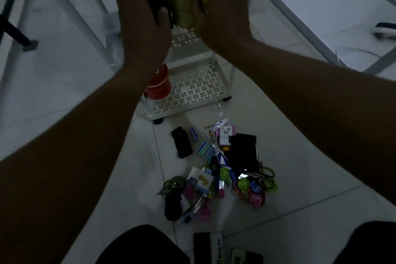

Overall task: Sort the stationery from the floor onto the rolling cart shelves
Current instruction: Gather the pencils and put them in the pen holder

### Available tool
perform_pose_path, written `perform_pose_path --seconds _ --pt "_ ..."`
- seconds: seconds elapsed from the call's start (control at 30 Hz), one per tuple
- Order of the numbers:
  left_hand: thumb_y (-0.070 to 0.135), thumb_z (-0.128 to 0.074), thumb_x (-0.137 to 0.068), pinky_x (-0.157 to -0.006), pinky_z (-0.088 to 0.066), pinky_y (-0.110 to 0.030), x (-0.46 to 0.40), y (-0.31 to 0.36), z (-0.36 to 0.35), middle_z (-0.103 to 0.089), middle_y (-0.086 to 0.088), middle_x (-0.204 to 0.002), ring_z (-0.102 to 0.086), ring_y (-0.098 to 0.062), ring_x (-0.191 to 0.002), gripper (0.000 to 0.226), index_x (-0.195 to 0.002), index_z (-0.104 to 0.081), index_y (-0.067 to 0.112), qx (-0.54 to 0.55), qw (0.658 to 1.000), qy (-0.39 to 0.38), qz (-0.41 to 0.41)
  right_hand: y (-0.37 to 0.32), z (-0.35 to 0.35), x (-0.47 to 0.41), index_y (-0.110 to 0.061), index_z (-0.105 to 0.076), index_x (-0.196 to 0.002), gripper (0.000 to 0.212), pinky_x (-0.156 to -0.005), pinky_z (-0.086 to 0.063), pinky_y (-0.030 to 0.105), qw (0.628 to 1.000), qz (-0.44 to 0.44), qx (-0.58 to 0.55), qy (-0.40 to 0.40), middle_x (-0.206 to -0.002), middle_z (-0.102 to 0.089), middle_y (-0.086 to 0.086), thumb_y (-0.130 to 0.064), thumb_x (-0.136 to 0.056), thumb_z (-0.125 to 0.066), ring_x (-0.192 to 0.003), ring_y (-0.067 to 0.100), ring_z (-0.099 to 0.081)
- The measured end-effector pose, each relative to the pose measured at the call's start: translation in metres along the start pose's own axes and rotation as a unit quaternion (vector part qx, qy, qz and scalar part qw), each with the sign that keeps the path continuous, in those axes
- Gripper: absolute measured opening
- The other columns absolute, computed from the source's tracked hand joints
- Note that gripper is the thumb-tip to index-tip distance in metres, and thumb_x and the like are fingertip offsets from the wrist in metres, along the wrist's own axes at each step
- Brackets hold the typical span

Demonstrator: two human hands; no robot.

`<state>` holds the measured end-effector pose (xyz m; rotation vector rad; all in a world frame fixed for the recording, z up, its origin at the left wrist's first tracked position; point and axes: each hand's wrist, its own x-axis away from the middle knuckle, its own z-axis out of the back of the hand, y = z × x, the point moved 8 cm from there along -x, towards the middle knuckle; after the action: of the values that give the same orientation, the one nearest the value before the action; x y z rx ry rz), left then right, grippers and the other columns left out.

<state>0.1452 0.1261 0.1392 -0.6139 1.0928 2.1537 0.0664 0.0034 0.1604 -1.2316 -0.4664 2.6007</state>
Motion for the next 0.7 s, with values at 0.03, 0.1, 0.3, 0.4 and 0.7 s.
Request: perform_pose_path --seconds 0.03,0.1,0.3,0.4,0.7 --pt "0.005 -0.048 -0.086 -0.112 -0.032 -0.032 0.009 0.002 -0.001 -0.04 -0.023 -0.137 -0.038 -0.031 -0.131 0.055 -0.137 -0.034 -0.008 0.014 1.0 -0.002 -0.013 0.003 0.001 0.008 -0.006 -0.059 -0.114 0.038 -0.085 -0.044 0.038 1.0 0.0 -0.021 0.006 -0.117 -0.058 0.012 -0.025 -0.085 -0.044 -0.108 0.027 -0.054" --pt "0.005 -0.051 -0.086 -0.106 -0.037 -0.034 0.037 0.009 -0.011 -0.044 -0.023 -0.133 -0.044 -0.029 -0.125 0.051 -0.135 -0.039 -0.006 0.016 0.998 -0.035 -0.041 0.007 -0.003 0.031 -0.006 -0.059 -0.112 0.036 -0.086 -0.044 0.038 1.0 -0.004 0.005 -0.027 -0.116 -0.058 0.013 -0.024 -0.083 -0.049 -0.108 0.028 -0.053" --pt "0.008 -0.055 -0.082 -0.103 -0.038 -0.033 0.097 -0.008 -0.046 -0.052 -0.018 -0.127 -0.049 -0.027 -0.12 0.051 -0.132 -0.046 0.0 0.036 0.982 -0.172 -0.061 0.023 -0.025 0.096 -0.008 -0.059 -0.11 0.031 -0.08 -0.042 0.041 0.994 0.006 0.006 -0.109 -0.109 -0.06 0.01 -0.024 -0.084 -0.06 -0.1 0.029 -0.055" --pt "0.006 -0.059 -0.082 -0.105 -0.039 -0.032 0.13 -0.029 -0.057 -0.051 -0.017 -0.13 -0.048 -0.026 -0.122 0.053 -0.133 -0.046 0.002 0.032 0.974 -0.218 -0.046 0.03 -0.041 0.128 -0.009 -0.058 -0.11 0.032 -0.08 -0.039 0.038 0.986 -0.001 0.011 -0.165 -0.109 -0.059 0.01 -0.027 -0.083 -0.063 -0.101 0.028 -0.054" --pt "0.016 -0.072 -0.083 -0.104 -0.036 -0.035 0.252 -0.134 -0.087 -0.029 -0.014 -0.151 -0.035 -0.029 -0.136 0.086 -0.15 -0.02 0.02 0.014 0.845 -0.437 0.308 0.053 -0.075 0.217 -0.016 -0.052 -0.128 0.052 -0.09 -0.039 0.042 0.946 -0.084 0.011 -0.314 -0.13 -0.055 0.005 -0.034 -0.083 -0.07 -0.119 0.028 -0.048"
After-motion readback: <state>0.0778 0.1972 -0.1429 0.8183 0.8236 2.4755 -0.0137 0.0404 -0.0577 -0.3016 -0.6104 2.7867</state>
